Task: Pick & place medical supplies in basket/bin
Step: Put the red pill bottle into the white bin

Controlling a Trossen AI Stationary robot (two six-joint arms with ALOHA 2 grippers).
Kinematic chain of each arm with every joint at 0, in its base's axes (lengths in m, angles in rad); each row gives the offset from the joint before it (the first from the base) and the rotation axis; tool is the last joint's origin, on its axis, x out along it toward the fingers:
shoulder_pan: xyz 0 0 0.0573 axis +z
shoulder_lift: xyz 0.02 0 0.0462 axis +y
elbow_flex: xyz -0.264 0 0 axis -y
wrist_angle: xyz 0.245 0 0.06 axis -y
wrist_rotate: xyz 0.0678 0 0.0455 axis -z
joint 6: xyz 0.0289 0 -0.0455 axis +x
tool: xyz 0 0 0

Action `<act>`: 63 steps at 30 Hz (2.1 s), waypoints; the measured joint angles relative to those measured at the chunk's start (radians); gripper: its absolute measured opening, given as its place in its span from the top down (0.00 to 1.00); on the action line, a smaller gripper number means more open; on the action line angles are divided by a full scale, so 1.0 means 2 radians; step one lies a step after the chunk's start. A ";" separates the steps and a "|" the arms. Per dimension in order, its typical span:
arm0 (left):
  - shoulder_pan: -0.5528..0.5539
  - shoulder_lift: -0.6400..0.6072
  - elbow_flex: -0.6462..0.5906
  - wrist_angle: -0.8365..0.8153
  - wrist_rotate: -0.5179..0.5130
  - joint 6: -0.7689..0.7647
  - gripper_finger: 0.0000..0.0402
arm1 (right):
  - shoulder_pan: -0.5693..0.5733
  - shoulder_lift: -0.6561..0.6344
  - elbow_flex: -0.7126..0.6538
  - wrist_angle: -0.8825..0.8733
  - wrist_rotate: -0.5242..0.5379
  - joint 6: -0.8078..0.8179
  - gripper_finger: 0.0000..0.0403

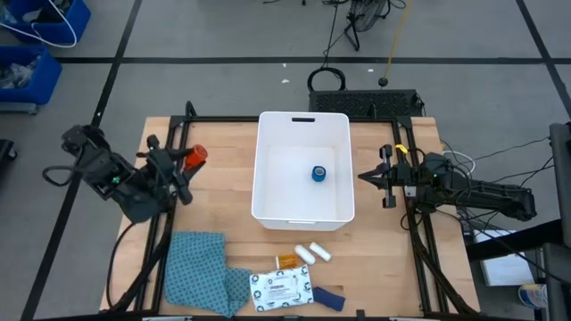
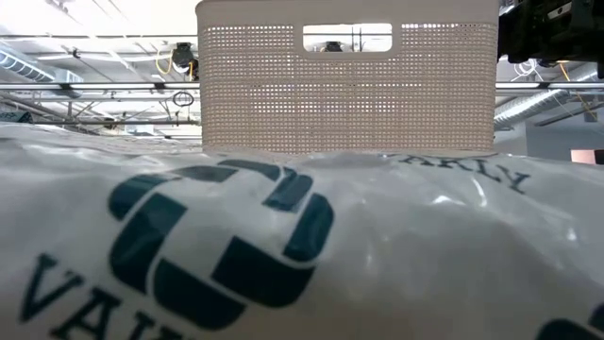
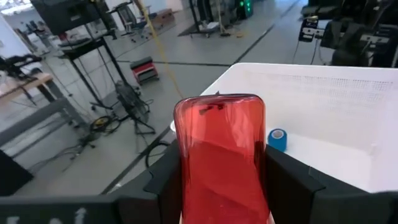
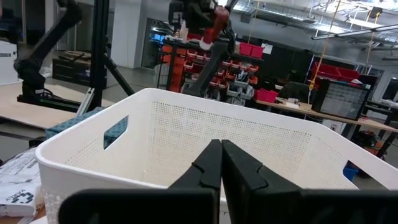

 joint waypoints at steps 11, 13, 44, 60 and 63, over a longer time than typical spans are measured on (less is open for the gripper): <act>0.020 -0.153 -0.237 0.389 0.077 0.278 0.55 | 0.000 0.000 0.000 0.003 0.000 -0.004 1.00; 0.037 -0.169 -0.271 0.483 0.108 0.347 0.55 | 0.000 0.000 0.000 0.009 0.000 -0.004 1.00; 0.482 0.035 -0.216 0.741 0.631 0.332 0.55 | 0.000 0.000 0.000 0.016 0.000 -0.032 1.00; 0.503 0.252 0.088 0.506 0.688 0.411 0.55 | 0.000 0.000 0.000 0.037 0.002 -0.053 1.00; 0.503 0.283 0.117 0.487 0.703 0.420 0.55 | 0.000 0.000 0.000 0.037 0.002 -0.053 1.00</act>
